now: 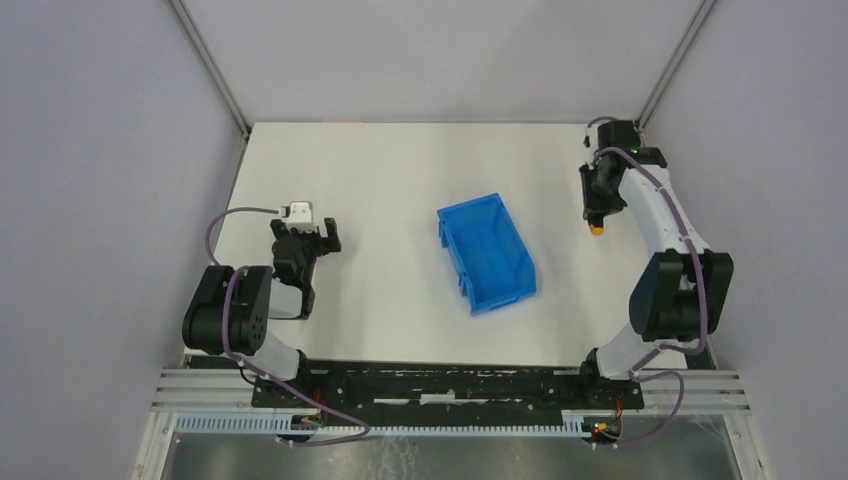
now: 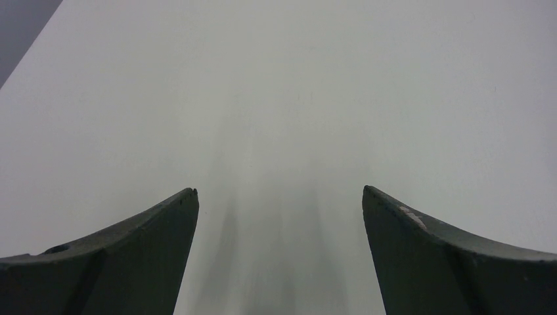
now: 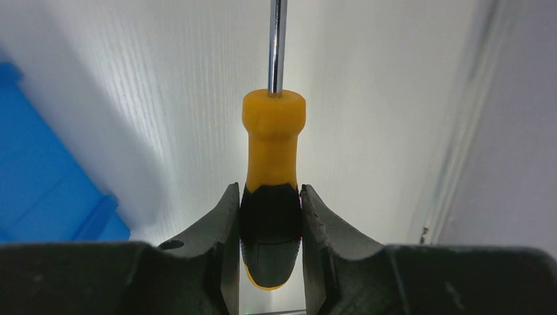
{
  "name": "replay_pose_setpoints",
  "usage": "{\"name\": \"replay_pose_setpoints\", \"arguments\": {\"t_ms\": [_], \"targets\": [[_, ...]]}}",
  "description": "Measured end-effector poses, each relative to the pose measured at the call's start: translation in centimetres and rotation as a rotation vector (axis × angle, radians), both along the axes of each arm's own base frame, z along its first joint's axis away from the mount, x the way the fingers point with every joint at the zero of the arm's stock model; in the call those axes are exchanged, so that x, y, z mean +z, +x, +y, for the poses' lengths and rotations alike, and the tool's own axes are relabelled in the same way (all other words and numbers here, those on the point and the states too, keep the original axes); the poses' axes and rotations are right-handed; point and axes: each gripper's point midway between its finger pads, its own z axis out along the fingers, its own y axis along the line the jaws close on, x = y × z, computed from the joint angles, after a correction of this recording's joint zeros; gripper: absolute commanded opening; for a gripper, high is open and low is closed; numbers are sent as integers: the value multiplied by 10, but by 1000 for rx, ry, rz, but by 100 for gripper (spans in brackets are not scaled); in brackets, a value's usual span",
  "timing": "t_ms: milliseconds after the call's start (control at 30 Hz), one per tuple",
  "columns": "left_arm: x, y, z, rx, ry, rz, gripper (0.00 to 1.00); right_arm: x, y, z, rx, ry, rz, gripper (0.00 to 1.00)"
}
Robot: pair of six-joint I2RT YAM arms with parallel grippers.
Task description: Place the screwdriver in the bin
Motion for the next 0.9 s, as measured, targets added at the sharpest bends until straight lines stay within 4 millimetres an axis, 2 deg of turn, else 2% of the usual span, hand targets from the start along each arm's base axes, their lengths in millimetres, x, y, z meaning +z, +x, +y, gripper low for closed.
{"name": "replay_pose_setpoints", "arguments": {"t_ms": [67,100,167,233,333,400,467,500,567,633,667,767,900], "targets": [[0,0,0,0,0,0,100,49,9,-4,-6,-22,-106,0],[0,0,0,0,0,0,100,75,9,-5,-10,-32,-160,0],[0,0,0,0,0,0,100,114,5,-5,-12,-43,-245,0],[0,0,0,0,0,0,100,140,-2,-4,-18,-52,-300,0],[0,0,0,0,0,0,100,155,-7,11,-1,-49,-329,0],[0,0,0,0,0,0,100,156,-6,45,67,-34,-333,0],[0,0,0,0,0,0,100,152,-7,97,189,3,-333,0],[0,0,0,0,0,0,100,149,-11,131,270,28,-332,0],[0,0,0,0,0,0,100,144,-21,181,386,59,-327,0],[0,0,0,0,0,0,100,138,-34,216,470,80,-315,0],[0,0,0,0,0,0,100,135,-39,227,492,86,-315,0],[0,0,0,0,0,0,100,115,-47,238,519,78,-316,0],[0,0,0,0,0,0,100,52,-70,238,570,32,-230,0]]}}
